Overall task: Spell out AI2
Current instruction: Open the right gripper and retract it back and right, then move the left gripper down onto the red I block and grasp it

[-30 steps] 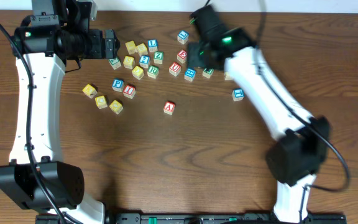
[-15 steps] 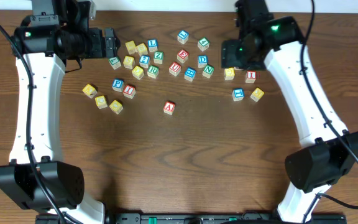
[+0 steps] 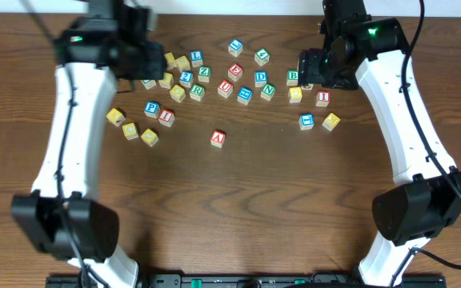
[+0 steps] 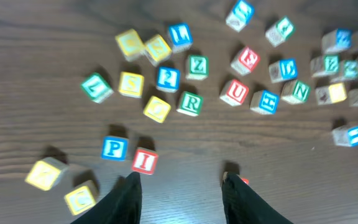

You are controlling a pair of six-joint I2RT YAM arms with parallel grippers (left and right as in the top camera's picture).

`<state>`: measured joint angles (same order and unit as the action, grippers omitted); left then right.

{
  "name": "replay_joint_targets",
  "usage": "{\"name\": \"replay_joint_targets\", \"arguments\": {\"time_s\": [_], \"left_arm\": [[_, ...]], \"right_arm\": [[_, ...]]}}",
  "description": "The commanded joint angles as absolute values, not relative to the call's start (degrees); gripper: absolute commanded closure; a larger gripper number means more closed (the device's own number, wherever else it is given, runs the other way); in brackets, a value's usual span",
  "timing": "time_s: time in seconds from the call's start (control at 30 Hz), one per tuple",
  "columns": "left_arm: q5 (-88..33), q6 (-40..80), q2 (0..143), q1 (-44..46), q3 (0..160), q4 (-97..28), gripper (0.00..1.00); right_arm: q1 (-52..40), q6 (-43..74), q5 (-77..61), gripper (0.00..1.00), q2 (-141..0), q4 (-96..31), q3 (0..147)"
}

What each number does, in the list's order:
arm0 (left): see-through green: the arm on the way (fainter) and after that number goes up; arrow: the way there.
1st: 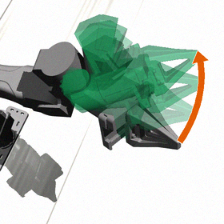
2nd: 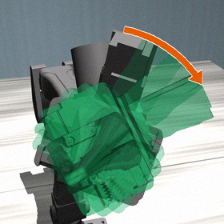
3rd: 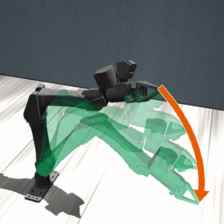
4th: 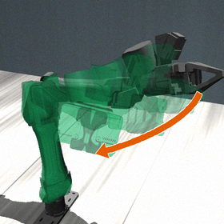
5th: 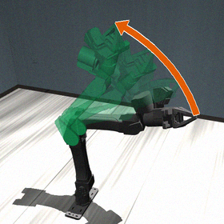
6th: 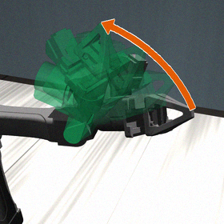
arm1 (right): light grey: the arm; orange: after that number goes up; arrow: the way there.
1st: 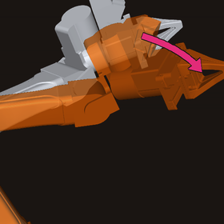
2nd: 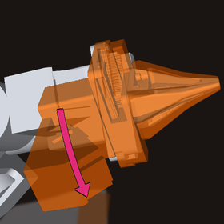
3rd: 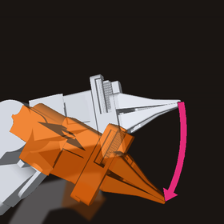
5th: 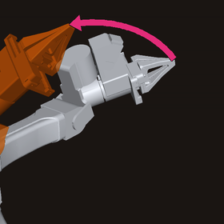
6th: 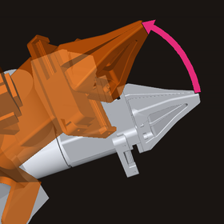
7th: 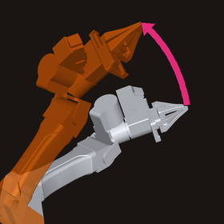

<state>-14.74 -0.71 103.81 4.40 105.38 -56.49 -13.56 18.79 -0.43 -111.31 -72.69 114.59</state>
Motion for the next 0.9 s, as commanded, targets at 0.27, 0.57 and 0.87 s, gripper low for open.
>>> {"name": "replay_joint_targets", "arguments": {"time_s": [0.27, 0.57, 0.87], "left_arm": [[-6.7, 5.0, 117.0, 7.7, 106.7, -60.3, 0.58], [-4.8, 2.3, 123.9, 7.7, 106.0, -61.4, 0.47], [-3.7, -2.0, 124.4, 7.2, 105.7, -61.2, 0.44]], "right_arm": [[-13.4, 17.9, -0.6, 0.21, -111.5, -73.8, 114.7], [-13.4, 17.9, -0.6, 0.2, -111.5, -74.2, 114.6], [-13.6, 17.9, -0.6, 0.2, -111.6, -74.2, 114.6]]}}
